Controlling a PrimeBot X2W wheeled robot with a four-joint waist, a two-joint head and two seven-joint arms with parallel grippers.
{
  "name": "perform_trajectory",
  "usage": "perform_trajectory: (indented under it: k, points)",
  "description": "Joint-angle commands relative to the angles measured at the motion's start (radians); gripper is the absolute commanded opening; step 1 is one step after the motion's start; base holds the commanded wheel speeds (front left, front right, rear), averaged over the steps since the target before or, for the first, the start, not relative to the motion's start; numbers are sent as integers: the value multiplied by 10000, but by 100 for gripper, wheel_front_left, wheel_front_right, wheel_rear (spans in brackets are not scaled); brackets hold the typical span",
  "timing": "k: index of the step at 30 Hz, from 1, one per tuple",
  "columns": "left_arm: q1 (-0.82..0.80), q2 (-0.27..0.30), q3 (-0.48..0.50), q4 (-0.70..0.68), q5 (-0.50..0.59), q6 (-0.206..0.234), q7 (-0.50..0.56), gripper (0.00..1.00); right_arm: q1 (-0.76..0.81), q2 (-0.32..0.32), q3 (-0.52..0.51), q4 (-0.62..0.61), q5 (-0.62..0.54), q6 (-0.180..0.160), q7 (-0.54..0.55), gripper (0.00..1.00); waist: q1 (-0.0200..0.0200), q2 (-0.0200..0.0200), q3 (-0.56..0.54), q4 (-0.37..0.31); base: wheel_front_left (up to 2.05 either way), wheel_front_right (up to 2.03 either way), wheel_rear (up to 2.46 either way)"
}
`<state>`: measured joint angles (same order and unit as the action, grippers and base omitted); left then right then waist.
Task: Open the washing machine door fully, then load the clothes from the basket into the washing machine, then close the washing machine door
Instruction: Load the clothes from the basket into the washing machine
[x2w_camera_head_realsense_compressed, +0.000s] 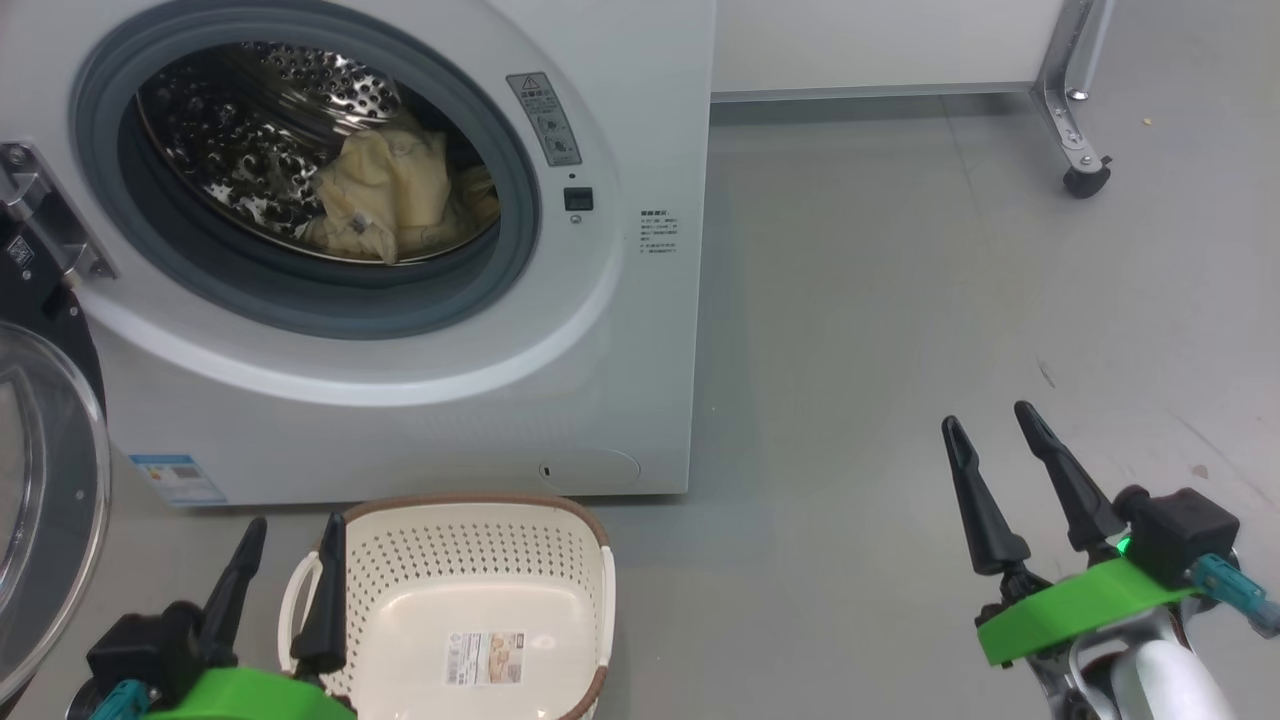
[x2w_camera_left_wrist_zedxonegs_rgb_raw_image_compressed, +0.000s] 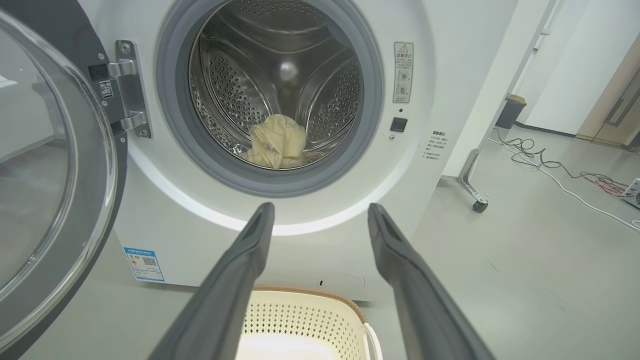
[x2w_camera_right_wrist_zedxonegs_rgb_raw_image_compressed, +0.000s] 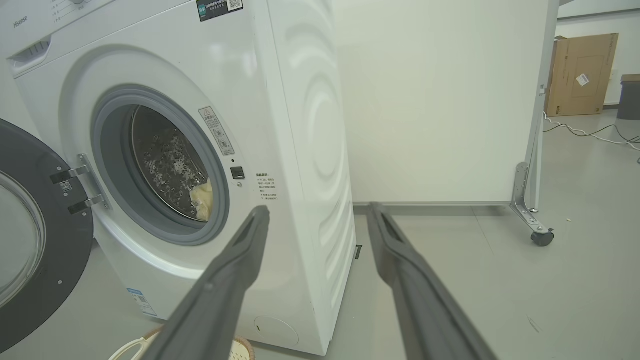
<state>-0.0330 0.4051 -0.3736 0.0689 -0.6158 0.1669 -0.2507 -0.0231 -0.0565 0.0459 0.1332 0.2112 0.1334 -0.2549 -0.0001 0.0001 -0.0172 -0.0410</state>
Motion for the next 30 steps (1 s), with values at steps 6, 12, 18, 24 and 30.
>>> perform_trajectory:
  k: [6,12,18,24,30]
  points:
    - [-387,-55,685,-70,191,-130,-110,100,-149,-39,168,-315,10,-27,-69,100,1,-1,-17,9,0,0,0]
    - [-347,-241,835,106,202,-172,-110,100,-187,-47,165,-286,-39,-27,-69,100,1,-1,-19,23,0,0,0]
    - [-336,-367,949,160,233,-267,-110,100,-202,-60,132,-194,-96,-27,-69,100,1,-1,-2,29,0,0,0]
    - [-322,-435,999,200,290,-335,-110,100,-241,-176,176,-98,-472,-27,-69,100,1,-1,41,12,0,0,0]
    - [-344,-507,1009,220,378,-367,-110,100,-259,-221,140,-11,-828,-27,-69,100,1,-1,100,-13,0,0,0]
